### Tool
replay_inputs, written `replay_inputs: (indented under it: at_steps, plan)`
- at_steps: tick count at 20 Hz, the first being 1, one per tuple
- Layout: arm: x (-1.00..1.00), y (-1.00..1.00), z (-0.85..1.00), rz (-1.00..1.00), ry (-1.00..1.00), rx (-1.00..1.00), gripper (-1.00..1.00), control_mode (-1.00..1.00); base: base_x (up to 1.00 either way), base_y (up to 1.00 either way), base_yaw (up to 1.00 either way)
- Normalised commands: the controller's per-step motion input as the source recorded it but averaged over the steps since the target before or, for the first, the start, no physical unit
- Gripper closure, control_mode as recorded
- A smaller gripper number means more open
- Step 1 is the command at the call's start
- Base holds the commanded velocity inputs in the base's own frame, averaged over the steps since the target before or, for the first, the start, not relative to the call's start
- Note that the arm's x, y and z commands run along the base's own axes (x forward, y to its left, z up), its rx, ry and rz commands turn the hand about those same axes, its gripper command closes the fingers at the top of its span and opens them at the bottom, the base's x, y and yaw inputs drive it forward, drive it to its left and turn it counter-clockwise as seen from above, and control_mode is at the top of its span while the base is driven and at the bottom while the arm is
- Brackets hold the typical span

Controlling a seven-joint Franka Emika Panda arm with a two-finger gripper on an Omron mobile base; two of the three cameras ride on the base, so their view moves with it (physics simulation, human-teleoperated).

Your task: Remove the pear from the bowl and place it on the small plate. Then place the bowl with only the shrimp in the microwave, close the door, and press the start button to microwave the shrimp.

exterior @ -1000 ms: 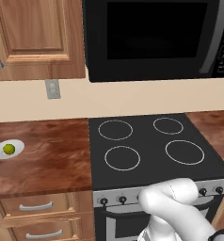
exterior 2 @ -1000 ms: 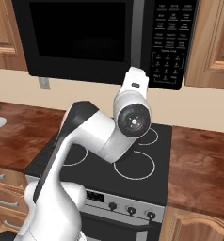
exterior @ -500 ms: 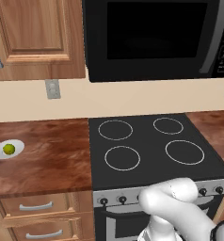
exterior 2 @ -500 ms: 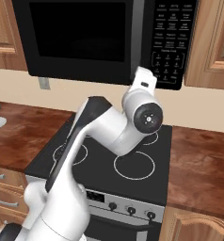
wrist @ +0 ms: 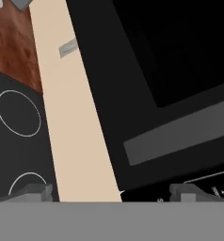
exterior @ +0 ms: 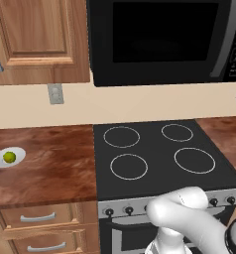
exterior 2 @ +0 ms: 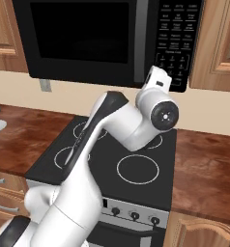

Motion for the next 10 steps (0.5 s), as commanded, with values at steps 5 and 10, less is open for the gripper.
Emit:
replay_inputs:
  at_steps: [5,10]
  plan:
    - [0.26,-0.14,-0.09,0.00,0.01,0.04,-1.00,-1.00,0.00,0.00,0.00]
    - [0.24,-0.01,-0.17,0.00,0.03,0.01,-1.00,-1.00,0.00,0.00,0.00]
